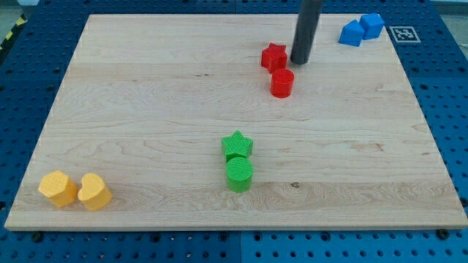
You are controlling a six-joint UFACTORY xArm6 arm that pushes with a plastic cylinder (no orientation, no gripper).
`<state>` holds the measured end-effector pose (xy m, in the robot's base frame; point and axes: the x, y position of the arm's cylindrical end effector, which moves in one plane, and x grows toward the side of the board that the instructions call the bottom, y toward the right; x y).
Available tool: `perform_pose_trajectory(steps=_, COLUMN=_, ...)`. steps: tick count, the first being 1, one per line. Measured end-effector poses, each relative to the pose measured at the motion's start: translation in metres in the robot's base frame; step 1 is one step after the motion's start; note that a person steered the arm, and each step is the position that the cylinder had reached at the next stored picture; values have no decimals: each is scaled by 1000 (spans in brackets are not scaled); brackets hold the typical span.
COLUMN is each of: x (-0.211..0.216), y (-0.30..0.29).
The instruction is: Slide the red circle closer to the red star
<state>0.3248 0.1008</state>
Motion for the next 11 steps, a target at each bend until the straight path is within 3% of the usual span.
perform_pose_trajectory(steps=2, x=1, y=-43)
perform_pose_trajectory(steps=3, x=8, y=-32)
perform_pose_trajectory(steps=5, x=58, y=10)
perform_pose_trajectory(steps=7, x=99, y=6)
perform_pose_trajectory(steps=9, x=98, y=5)
perform_pose_trajectory(steps=11, x=67, y=-21)
